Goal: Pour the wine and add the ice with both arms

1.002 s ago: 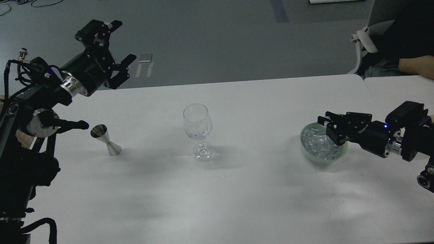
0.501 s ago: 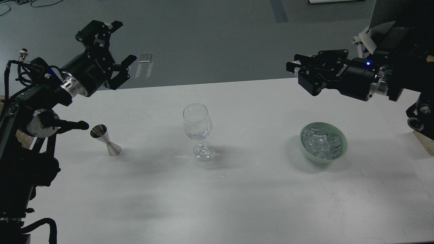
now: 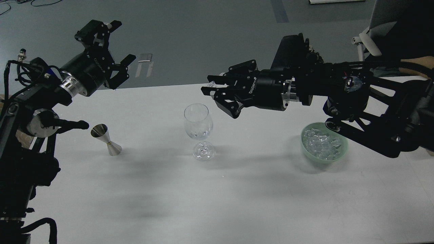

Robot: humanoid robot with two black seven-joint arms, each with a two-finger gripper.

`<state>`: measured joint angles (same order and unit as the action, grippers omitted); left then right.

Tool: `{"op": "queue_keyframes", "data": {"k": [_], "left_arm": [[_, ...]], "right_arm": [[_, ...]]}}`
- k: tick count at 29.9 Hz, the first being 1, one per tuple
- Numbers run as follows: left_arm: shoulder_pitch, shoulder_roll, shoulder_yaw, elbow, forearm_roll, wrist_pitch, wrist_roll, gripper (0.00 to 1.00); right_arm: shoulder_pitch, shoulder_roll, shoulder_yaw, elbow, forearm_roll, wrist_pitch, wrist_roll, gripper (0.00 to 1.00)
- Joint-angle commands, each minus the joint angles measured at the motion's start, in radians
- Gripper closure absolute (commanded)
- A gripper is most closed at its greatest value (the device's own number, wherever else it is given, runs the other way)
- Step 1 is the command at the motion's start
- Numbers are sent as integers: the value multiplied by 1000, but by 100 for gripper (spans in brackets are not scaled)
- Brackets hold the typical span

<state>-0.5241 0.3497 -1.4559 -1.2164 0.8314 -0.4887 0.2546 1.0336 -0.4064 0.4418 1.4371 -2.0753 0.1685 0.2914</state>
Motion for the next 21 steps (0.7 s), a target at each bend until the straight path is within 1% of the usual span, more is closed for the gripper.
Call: {"op": "queue_keyframes", "data": {"k": [1, 10, 14, 21], "left_arm": [[0, 0, -1, 0, -2, 0, 0, 2], [-10, 3, -1, 0, -6, 0, 0, 2], [-8, 2, -1, 0, -6, 0, 0, 2], [-8, -1, -1, 0, -5, 0, 0, 2]], "right_arm": [[5, 52, 0, -16, -6, 17, -18, 100], [16, 144, -3, -138, -23, 31, -20, 100], [17, 164, -26, -156, -23, 31, -18, 99], [6, 166, -48, -165, -22, 31, -20, 99]]}}
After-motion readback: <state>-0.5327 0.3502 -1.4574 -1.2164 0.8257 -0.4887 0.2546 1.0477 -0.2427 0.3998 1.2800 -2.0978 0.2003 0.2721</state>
